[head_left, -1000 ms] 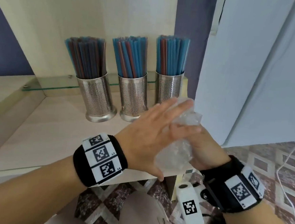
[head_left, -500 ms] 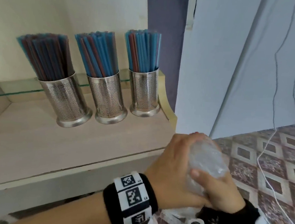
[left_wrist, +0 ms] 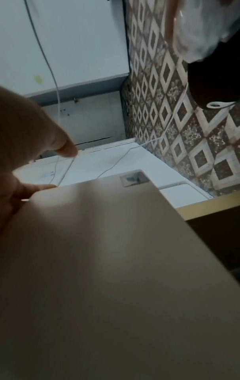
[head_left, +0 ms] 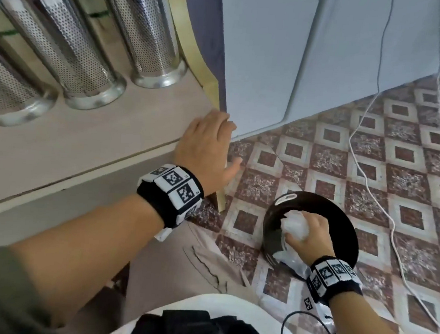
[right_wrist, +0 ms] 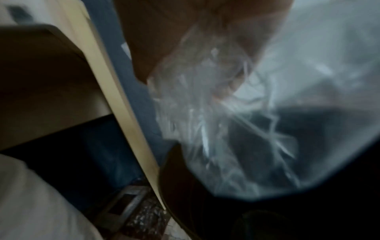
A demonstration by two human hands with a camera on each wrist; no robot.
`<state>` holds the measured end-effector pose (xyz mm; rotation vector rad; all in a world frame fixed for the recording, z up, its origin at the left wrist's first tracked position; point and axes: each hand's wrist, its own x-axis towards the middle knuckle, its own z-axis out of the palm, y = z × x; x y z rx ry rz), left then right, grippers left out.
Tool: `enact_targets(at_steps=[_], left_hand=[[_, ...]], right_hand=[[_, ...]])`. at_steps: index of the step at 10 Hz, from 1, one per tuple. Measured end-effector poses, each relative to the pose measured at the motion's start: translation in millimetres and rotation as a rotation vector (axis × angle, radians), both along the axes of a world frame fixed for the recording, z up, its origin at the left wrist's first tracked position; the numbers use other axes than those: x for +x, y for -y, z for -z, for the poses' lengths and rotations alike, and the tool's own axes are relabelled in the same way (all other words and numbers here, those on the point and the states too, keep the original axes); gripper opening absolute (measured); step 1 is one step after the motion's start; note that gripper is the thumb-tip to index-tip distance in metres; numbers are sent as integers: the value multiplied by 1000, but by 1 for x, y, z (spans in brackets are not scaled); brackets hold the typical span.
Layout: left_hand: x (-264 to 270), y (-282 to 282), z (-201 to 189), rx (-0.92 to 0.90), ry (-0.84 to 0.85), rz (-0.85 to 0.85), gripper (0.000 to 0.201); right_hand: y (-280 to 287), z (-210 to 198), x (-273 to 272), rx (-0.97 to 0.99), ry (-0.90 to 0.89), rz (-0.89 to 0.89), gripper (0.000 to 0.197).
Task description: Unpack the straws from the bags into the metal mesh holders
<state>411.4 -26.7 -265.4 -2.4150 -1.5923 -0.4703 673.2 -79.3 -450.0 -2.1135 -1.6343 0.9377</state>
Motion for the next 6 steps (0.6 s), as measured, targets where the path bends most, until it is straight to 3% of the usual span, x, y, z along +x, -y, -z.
enact_targets(at_steps=[1,2,3,4,5,6], left_hand=[[2,-4,9,125,35,5,40],[2,-9,15,198,22,-9,35],[3,-11,22,234,-5,-37,34],[3,-13,25,283,-32,-53,33],[3,-14,28,318,-74,-54,32],[4,-17,28,326,-90,-79,32]], right_hand=[[-4,29,12,55,-46,194,70],[-18,48,19,81,-53,280,74],[-36,67,25,78,-82,329,66],[-49,90,28,-23,-7,310,85],[-56,124,29,-299,149,185,107],[-55,120,23,-532,242,24,101]])
